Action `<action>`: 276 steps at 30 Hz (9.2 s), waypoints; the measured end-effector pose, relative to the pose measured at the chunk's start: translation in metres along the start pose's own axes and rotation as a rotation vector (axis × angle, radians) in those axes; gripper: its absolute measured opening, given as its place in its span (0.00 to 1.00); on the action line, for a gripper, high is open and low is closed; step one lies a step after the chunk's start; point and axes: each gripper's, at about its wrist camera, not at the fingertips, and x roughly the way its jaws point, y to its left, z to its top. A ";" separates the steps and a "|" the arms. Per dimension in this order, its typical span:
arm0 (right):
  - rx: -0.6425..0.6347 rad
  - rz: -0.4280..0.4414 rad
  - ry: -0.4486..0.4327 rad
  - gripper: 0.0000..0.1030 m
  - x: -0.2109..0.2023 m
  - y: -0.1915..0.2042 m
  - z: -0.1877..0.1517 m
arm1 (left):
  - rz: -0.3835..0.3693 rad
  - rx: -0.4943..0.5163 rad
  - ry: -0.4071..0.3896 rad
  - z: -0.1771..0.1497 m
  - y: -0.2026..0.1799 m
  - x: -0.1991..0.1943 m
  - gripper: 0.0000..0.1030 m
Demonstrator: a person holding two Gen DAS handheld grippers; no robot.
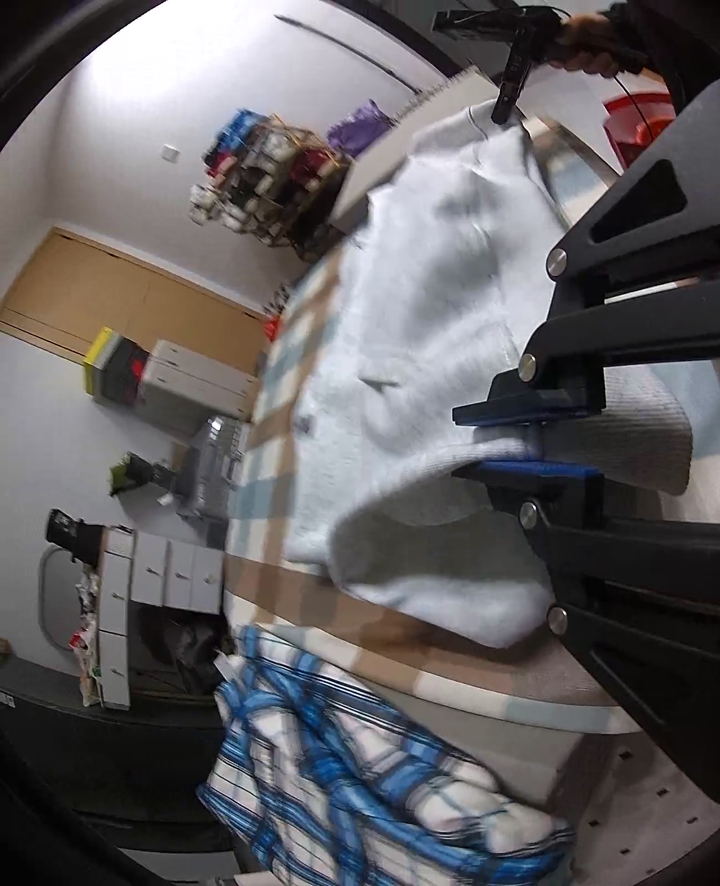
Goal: Fold large clothes
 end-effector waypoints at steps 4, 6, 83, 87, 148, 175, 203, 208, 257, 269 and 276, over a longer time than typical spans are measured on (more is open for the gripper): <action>0.090 0.082 -0.165 0.07 -0.023 -0.008 0.036 | -0.064 0.008 -0.062 0.034 0.001 -0.001 0.05; 0.118 0.121 -0.208 0.07 -0.026 -0.010 0.060 | -0.084 0.014 -0.090 0.053 0.003 0.002 0.05; 0.323 0.009 -0.004 0.46 0.153 -0.047 0.218 | -0.012 -0.015 -0.061 0.148 0.046 0.107 0.06; 0.247 -0.024 0.073 0.49 0.182 -0.036 0.204 | 0.112 0.016 0.048 0.143 0.051 0.153 0.06; -0.003 -0.073 -0.167 0.02 0.044 -0.013 0.094 | 0.001 -0.043 0.083 0.072 0.066 0.040 0.02; -0.437 -0.033 0.050 0.80 0.113 0.121 0.028 | -0.027 0.332 0.218 -0.003 -0.054 0.073 0.67; -0.568 0.012 0.164 1.00 0.161 0.147 0.009 | -0.047 0.294 0.245 -0.007 -0.061 0.076 0.69; -0.585 0.036 0.154 1.00 0.160 0.145 0.008 | -0.029 0.311 0.259 0.000 -0.069 0.095 0.69; -0.558 -0.140 0.169 1.00 0.161 0.145 0.065 | 0.061 0.245 0.264 0.057 -0.050 0.195 0.79; -0.416 -0.112 0.181 1.00 0.202 0.121 0.074 | 0.056 0.238 0.264 0.057 -0.049 0.194 0.79; -0.408 -0.096 0.141 1.00 0.193 0.116 0.068 | -0.081 0.264 0.336 0.039 -0.075 0.163 0.79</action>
